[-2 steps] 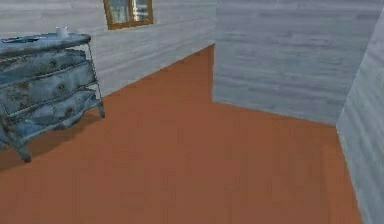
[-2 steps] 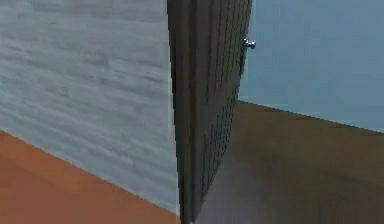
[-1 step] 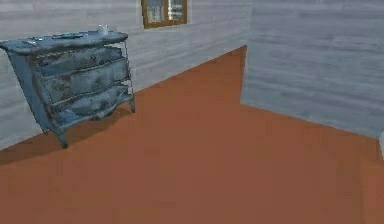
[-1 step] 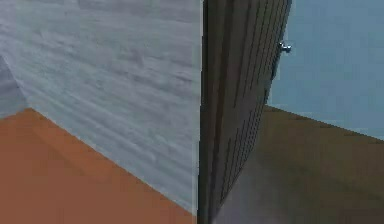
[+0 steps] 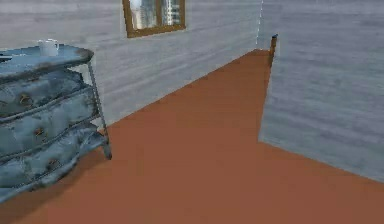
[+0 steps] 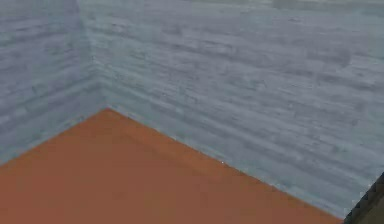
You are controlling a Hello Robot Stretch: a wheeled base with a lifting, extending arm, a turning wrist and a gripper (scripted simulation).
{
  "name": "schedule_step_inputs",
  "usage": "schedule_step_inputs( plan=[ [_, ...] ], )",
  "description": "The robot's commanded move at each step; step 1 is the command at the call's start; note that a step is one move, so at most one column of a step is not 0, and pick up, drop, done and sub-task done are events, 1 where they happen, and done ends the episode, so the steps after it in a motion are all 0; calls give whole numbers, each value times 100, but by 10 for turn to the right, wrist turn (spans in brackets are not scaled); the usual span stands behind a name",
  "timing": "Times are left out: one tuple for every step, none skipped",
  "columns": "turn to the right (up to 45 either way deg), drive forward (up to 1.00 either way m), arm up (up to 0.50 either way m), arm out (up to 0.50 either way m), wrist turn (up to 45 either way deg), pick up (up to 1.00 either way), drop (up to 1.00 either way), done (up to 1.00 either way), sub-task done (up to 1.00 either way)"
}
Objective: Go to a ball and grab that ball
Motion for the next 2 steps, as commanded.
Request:
schedule_step_inputs(
  plan=[
    [0, 100, 0, 0, 0, 0, 0, 0, 0],
    [0, 100, 0, 0, 0, 0, 0, 0, 0]
  ],
)
